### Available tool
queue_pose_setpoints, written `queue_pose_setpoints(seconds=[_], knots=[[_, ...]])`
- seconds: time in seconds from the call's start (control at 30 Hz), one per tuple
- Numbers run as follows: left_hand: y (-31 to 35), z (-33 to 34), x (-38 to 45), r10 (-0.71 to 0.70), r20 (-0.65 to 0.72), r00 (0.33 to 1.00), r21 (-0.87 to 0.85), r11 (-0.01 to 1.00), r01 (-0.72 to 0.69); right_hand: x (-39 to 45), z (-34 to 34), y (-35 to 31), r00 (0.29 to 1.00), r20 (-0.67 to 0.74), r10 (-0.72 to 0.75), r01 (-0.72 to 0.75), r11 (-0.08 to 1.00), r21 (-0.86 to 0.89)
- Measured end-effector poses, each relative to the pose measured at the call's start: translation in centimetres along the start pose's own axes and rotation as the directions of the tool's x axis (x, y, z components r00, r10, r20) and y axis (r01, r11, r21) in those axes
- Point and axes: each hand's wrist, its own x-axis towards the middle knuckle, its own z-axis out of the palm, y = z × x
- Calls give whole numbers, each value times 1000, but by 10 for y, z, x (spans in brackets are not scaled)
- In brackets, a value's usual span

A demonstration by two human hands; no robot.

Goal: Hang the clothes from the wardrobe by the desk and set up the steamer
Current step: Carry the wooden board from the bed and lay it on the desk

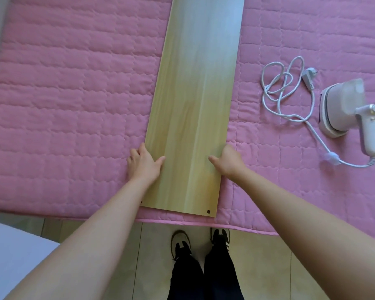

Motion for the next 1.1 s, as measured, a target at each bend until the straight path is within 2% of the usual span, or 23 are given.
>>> queue_pose_setpoints(seconds=[0.13, 0.3, 0.53, 0.67, 0.8, 0.9, 1.1], knots=[[4, -1, -1, -69, 29, 997, -8, 998, 69, -1, -11, -4, 997, 47, -66, 67, 997, -39], [3, 3, -15, -142, 37, 989, -68, 987, 145, -18, -18, 5, 994, 99, -49, 47, 999, 20], [-31, 24, -64, -265, 113, 958, -60, 960, 273, -53, -4, 51, 954, 301, 7, -17, 999, 31], [-38, 30, -72, -307, 132, 942, -23, 949, 313, -57, -14, 60, 911, 412, -38, 40, 999, 4], [-32, 25, -53, -325, 166, 931, -41, 941, 336, -33, -35, 47, 931, 358, -69, 61, 998, 32], [-21, 19, -28, -260, 125, 957, -44, 962, 268, -6, -51, 33, 955, 293, -53, 43, 998, 40], [24, -3, 28, -142, 110, 984, -84, 985, 151, 45, -67, 13, 962, 269, -42, -15, 979, 204]])
